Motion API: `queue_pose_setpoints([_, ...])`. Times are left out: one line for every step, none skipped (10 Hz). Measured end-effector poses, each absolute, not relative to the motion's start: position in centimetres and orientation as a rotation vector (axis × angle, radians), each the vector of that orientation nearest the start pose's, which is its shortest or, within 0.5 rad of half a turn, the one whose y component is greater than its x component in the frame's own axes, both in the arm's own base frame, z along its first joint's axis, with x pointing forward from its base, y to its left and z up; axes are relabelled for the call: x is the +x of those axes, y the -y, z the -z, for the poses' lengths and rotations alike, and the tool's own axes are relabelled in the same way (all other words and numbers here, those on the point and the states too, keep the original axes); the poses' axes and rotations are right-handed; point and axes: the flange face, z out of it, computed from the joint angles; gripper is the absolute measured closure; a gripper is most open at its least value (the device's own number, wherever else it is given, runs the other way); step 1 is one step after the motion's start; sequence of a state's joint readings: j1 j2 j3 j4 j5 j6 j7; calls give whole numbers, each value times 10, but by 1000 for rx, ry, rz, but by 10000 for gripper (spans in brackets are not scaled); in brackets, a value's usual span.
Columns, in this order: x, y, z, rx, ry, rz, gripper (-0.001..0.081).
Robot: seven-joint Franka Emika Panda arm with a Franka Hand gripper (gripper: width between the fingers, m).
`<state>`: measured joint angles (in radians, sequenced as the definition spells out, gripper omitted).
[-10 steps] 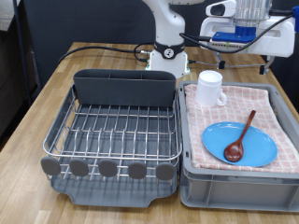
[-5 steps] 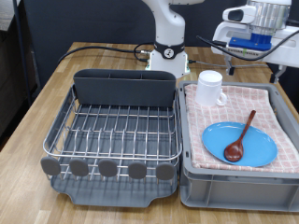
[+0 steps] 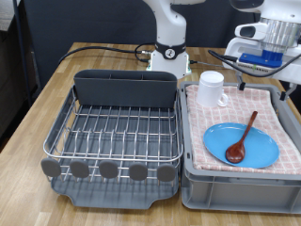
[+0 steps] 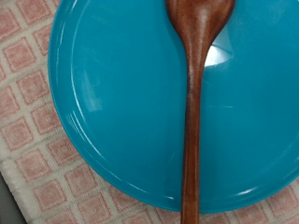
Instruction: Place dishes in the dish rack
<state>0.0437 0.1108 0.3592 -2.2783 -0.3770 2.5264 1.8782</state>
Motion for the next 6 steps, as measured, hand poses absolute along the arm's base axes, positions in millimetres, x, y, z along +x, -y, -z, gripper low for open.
queue_pose_setpoints([500,-217,-314,-2533,-1719,362,4])
queue_pose_setpoints([504,-217,-304,-2523,-1723,358,4])
queue_pose_setpoints([507,-218,-293,-2511,-1735,362,4])
queue_pose_setpoints([509,-218,-282,-2503,-1747,372,4])
queue_pose_setpoints([510,-218,-271,-2497,-1762,384,4])
queue_pose_setpoints([510,-219,-262,-2490,-1771,395,4])
